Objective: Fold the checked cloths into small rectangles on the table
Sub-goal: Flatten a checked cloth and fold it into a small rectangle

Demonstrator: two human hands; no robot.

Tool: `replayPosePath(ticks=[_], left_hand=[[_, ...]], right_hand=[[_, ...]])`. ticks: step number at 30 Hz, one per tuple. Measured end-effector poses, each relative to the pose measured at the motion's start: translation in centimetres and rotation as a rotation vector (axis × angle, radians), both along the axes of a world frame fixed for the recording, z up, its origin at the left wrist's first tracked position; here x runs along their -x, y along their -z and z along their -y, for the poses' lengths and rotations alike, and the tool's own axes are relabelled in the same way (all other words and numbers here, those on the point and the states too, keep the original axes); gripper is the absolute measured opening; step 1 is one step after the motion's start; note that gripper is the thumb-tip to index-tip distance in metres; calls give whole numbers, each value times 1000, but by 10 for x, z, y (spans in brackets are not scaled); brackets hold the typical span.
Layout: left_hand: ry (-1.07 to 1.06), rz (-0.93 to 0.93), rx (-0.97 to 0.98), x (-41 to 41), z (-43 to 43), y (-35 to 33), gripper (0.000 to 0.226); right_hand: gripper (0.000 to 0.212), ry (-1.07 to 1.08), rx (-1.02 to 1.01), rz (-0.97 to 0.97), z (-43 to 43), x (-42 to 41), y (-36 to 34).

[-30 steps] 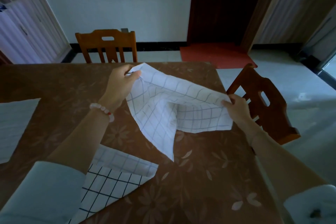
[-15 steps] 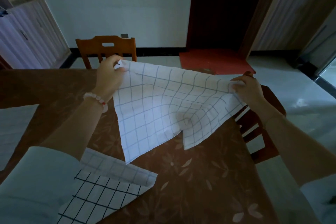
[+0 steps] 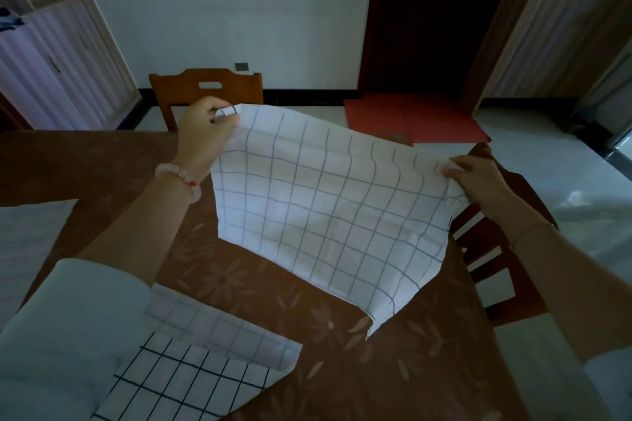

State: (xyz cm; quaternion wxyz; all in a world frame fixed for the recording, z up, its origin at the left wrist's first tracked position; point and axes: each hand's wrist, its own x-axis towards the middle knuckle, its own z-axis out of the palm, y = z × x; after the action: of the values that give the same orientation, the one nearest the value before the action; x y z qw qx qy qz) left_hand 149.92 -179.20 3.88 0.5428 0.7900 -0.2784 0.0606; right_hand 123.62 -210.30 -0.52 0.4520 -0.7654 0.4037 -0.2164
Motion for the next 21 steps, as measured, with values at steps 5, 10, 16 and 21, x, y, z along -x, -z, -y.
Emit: replayPosePath(ticks=[5,10,16,21], left_hand=[[51,-131,-115,-17,2,28,21],[-1,-242,-193,-29,12,60,25],[-84,-337,-317,-47,27,104,33],[-115,-390,-346,-62,35,140,29]], right_hand=[[23,20,-20,-45,6,-3,20],[27,29,-30,-104,10,-15,42],[26,61,-27,-178,22,-38,69],[28,68,-43,-224,45,-59,104]])
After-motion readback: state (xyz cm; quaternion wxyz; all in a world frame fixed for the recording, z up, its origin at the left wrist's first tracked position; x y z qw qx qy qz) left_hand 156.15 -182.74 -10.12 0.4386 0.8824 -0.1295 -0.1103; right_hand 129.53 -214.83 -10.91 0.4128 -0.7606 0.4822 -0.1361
